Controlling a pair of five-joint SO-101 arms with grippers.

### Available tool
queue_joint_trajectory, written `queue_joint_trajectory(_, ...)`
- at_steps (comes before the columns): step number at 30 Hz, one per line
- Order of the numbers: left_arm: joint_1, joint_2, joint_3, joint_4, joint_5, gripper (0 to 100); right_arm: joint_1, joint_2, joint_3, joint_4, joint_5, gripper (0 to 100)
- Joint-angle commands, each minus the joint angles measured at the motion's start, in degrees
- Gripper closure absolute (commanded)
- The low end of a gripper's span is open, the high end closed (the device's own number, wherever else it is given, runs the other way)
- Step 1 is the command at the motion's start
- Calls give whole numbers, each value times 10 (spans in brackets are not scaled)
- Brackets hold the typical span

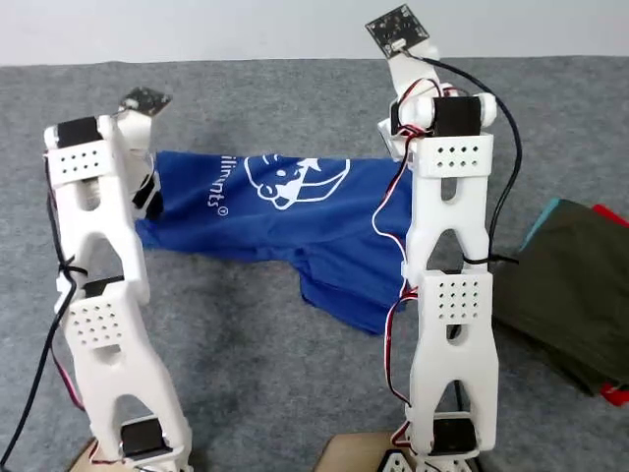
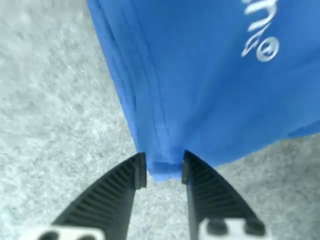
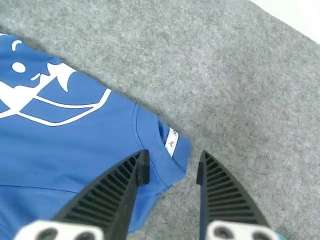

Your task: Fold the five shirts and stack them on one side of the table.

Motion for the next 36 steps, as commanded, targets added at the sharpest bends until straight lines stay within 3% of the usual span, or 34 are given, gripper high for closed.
queue_joint_trajectory(1,22,-52,-22,16,16,912,-11,-44,-25,24,-7,860)
queue_joint_trajectory(5,27,-22,-16,-6,18,938,-26,-38,-4,23,-6,911)
queue_joint_trajectory(11,34,51,-20,-139,25,971,-28,-7,103,-15,-5,920)
queue_joint_trajectory(17,40,91,-20,-289,103,968,-16,75,107,-117,-6,920)
queue_joint_trajectory(25,32,158,-20,-418,98,970,15,160,106,-145,-5,920)
queue_joint_trajectory(29,18,182,-20,-471,66,971,42,161,106,-145,-5,920)
queue_joint_trajectory(36,0,149,-64,-476,111,971,38,142,62,-122,-5,920)
